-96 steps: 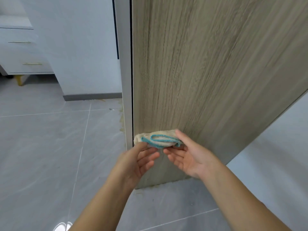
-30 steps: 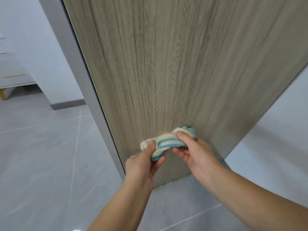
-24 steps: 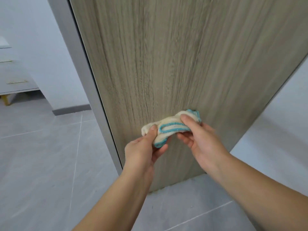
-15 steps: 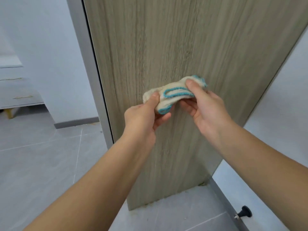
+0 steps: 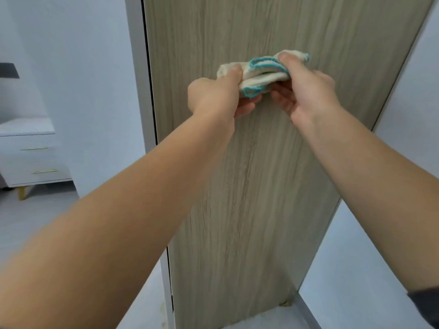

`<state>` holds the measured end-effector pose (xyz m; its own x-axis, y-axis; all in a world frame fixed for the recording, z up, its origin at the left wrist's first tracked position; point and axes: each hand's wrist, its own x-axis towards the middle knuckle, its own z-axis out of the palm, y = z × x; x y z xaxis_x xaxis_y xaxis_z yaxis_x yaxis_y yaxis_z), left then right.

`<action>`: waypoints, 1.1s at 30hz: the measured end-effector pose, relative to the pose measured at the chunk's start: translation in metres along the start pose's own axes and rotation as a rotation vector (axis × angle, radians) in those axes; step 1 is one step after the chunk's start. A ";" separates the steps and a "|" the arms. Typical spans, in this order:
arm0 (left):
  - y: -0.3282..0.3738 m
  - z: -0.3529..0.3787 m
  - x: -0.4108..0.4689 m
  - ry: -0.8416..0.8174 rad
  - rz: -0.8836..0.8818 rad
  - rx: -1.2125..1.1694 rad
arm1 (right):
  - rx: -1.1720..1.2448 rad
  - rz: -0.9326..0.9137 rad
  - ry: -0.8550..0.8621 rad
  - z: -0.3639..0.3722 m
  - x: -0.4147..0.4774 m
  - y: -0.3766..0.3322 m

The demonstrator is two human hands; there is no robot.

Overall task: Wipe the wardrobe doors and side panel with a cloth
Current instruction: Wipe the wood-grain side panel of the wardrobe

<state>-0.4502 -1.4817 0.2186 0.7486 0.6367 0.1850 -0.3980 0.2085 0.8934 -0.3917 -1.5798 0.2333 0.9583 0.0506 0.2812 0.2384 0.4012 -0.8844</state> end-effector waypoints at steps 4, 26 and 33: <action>-0.003 0.002 0.007 0.009 0.056 0.086 | -0.113 -0.036 0.011 -0.001 0.008 0.002; -0.259 -0.056 -0.046 0.141 -0.386 0.280 | -0.312 0.273 0.244 -0.144 -0.042 0.231; -0.381 -0.108 -0.080 0.287 -0.667 0.319 | -0.374 0.516 0.264 -0.201 -0.083 0.350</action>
<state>-0.4155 -1.5317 -0.1803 0.5925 0.6282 -0.5043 0.2901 0.4177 0.8611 -0.3557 -1.6273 -0.1748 0.9586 -0.0935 -0.2690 -0.2662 0.0411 -0.9630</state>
